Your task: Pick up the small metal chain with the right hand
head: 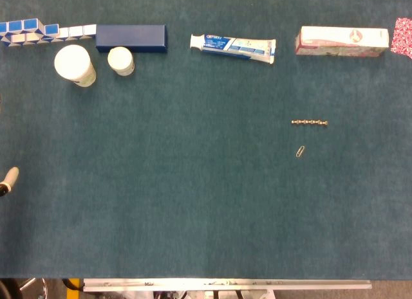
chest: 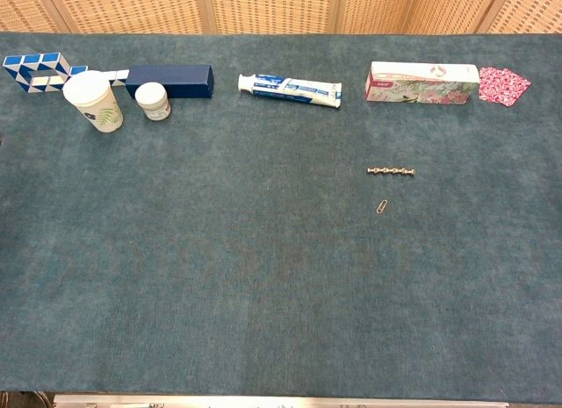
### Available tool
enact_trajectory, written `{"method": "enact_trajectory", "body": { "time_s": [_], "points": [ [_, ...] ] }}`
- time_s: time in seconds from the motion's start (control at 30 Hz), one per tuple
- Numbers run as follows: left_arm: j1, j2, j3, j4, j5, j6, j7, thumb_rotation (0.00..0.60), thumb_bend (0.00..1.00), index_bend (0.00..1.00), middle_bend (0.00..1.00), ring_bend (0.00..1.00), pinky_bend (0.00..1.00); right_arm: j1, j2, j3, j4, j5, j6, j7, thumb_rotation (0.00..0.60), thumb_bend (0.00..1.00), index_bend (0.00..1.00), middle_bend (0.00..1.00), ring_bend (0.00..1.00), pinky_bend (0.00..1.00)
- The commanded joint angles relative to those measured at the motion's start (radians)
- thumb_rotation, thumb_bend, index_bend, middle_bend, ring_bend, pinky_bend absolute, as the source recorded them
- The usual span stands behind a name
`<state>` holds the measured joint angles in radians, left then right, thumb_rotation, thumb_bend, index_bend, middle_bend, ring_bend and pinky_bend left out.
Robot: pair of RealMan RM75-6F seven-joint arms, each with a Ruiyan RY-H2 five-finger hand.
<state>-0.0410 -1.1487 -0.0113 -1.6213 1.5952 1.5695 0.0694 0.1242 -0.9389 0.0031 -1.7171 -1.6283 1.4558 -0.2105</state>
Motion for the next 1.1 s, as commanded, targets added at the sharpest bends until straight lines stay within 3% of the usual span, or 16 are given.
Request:
{"method": "enact_trajectory", "body": {
  "time_s": [0.03,0.3,0.47,0.53,0.6,0.67,0.7,0.87,1.1],
  "points": [
    [-0.001,-0.002,-0.001,0.003,0.002,0.001,-0.004,0.6,0.22,0.02,0.12,0.1,0.13,-0.001,-0.001,-0.001,-0.002,-0.003,-0.001,-0.003,0.6,0.21,0.26,0.36,0.26,0.35],
    [0.0,-0.005,-0.001,0.011,0.006,0.009,-0.016,0.6,0.22,0.02,0.12,0.1,0.13,0.017,0.015,0.005,-0.028,-0.014,-0.022,0.003,0.6,0.21,0.26,0.36,0.26,0.35],
    [0.002,-0.008,0.002,0.015,0.005,0.007,-0.023,0.6,0.22,0.02,0.12,0.1,0.13,0.065,0.01,0.035,-0.053,-0.03,-0.055,-0.017,0.6,0.21,0.29,0.41,0.38,0.41],
    [0.003,-0.008,0.004,0.017,0.005,0.008,-0.026,0.6,0.22,0.02,0.12,0.1,0.13,0.089,-0.001,0.047,-0.06,-0.036,-0.074,-0.031,0.6,0.21,0.32,0.46,0.47,0.52],
    [0.005,-0.007,0.005,0.017,0.007,0.011,-0.03,0.6,0.22,0.02,0.12,0.1,0.13,0.107,-0.011,0.055,-0.065,-0.039,-0.093,-0.045,0.6,0.21,0.34,0.61,0.65,0.78],
    [0.013,-0.006,0.007,0.021,0.005,0.021,-0.04,0.6,0.22,0.02,0.12,0.1,0.13,0.154,-0.028,0.066,-0.09,-0.041,-0.156,-0.046,0.6,0.21,0.37,0.75,0.79,0.95],
    [0.015,-0.006,0.007,0.024,0.004,0.024,-0.044,0.6,0.22,0.02,0.12,0.1,0.13,0.171,-0.036,0.072,-0.096,-0.034,-0.178,-0.042,0.6,0.21,0.38,0.79,0.82,0.98],
    [0.026,-0.005,0.012,0.036,0.0,0.032,-0.06,0.6,0.22,0.02,0.12,0.1,0.13,0.261,-0.082,0.103,-0.116,0.051,-0.325,-0.113,0.6,0.21,0.44,0.92,0.97,1.0],
    [0.041,-0.001,0.015,0.05,0.002,0.053,-0.092,0.6,0.22,0.02,0.12,0.1,0.13,0.359,-0.157,0.135,-0.149,0.231,-0.477,-0.273,0.6,0.21,0.45,0.99,1.0,1.0]
  ]
}}
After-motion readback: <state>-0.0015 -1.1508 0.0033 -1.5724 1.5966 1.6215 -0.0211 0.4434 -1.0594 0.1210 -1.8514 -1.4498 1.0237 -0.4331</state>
